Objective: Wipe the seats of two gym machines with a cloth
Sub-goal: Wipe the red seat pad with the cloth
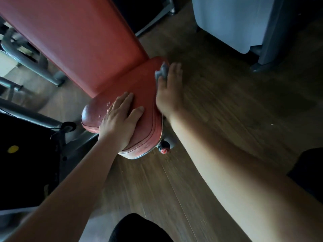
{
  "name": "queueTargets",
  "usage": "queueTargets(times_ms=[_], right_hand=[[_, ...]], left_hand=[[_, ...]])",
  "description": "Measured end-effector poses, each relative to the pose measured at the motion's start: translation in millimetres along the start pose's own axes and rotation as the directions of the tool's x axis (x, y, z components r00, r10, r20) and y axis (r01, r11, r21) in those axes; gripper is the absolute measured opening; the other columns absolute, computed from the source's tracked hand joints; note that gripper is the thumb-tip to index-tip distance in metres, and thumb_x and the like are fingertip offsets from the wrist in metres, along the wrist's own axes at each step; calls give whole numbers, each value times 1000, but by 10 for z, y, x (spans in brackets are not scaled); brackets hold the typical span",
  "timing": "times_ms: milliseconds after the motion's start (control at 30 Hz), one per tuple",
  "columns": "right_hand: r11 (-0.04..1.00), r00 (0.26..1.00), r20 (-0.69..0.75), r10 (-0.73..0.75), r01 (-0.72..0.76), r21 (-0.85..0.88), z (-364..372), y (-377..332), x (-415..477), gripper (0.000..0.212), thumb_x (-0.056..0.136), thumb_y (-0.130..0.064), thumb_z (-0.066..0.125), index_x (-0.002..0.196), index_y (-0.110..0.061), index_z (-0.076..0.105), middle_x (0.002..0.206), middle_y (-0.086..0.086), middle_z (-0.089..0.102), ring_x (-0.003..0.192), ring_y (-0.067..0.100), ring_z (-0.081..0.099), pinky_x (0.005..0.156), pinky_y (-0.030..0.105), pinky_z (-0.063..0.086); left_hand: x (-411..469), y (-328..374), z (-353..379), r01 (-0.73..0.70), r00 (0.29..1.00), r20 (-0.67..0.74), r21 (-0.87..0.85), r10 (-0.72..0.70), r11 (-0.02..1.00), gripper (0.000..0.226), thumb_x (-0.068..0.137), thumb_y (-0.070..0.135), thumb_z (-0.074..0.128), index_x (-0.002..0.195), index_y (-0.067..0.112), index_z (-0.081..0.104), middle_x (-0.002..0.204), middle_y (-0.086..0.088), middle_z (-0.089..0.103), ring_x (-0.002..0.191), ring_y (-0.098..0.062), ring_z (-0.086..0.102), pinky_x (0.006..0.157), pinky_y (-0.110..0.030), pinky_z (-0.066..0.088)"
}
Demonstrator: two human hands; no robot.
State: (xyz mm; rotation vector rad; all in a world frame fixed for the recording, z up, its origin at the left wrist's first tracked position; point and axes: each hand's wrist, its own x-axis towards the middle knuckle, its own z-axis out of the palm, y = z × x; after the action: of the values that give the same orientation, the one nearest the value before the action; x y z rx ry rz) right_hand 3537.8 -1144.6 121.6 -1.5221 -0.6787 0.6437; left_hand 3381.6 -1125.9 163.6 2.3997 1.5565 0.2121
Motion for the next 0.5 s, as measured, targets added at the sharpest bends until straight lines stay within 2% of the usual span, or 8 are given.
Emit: queueTargets(times_ms=[67, 233, 300, 367, 433, 500], right_hand=[[997, 997, -46, 60, -63, -52, 1, -49, 205, 61, 109, -24, 33, 159, 3, 10, 170, 21, 5, 159, 31, 5, 130, 40, 7], [998, 995, 70, -68, 69, -7, -10, 51, -253, 59, 110, -21, 35, 160, 1, 11, 171, 17, 6, 159, 24, 4, 129, 31, 3], [1000, 1000, -2, -8, 8, 4, -3, 29, 45, 61, 109, -24, 32, 159, 2, 11, 170, 20, 6, 159, 28, 5, 130, 39, 6], [997, 997, -26, 70, -71, -14, -19, -58, 242, 62, 108, -25, 31, 159, 3, 10, 170, 21, 5, 159, 31, 5, 130, 40, 8], [999, 999, 24, 33, -32, -38, -20, -68, -38, 60, 109, -22, 34, 159, 4, 12, 170, 22, 6, 159, 31, 6, 130, 38, 7], [999, 993, 105, -45, 44, 9, -44, 19, -455, 57, 109, -16, 37, 158, 4, 17, 169, 21, 12, 159, 28, 9, 130, 38, 8]], left_hand=[[6, -3, 5, -6, 1000, -6, 8, 6, 1000, 82, 84, 73, 33, 160, 42, 34, 169, 22, 25, 158, -9, 21, 126, -44, 20], [8, -15, 7, -5, 1000, -4, 4, 5, 1000, 83, 83, 73, 32, 160, 41, 35, 170, 21, 25, 158, -9, 21, 127, -46, 21], [6, -11, 11, -1, 1000, 4, -1, 1, 1000, 85, 81, 76, 31, 159, 43, 35, 169, 22, 25, 158, -8, 21, 127, -48, 21], [15, -11, 6, 2, 1000, 3, 0, -2, 1000, 85, 81, 76, 31, 159, 44, 35, 169, 23, 25, 158, -8, 21, 127, -48, 22], [-8, 2, 0, 9, 1000, 2, 3, -9, 1000, 84, 81, 76, 31, 159, 44, 35, 169, 23, 25, 158, -8, 21, 127, -47, 22], [-6, 2, -1, 5, 1000, 8, 7, -5, 1000, 88, 79, 77, 28, 159, 44, 34, 169, 23, 24, 158, -9, 20, 127, -47, 23]])
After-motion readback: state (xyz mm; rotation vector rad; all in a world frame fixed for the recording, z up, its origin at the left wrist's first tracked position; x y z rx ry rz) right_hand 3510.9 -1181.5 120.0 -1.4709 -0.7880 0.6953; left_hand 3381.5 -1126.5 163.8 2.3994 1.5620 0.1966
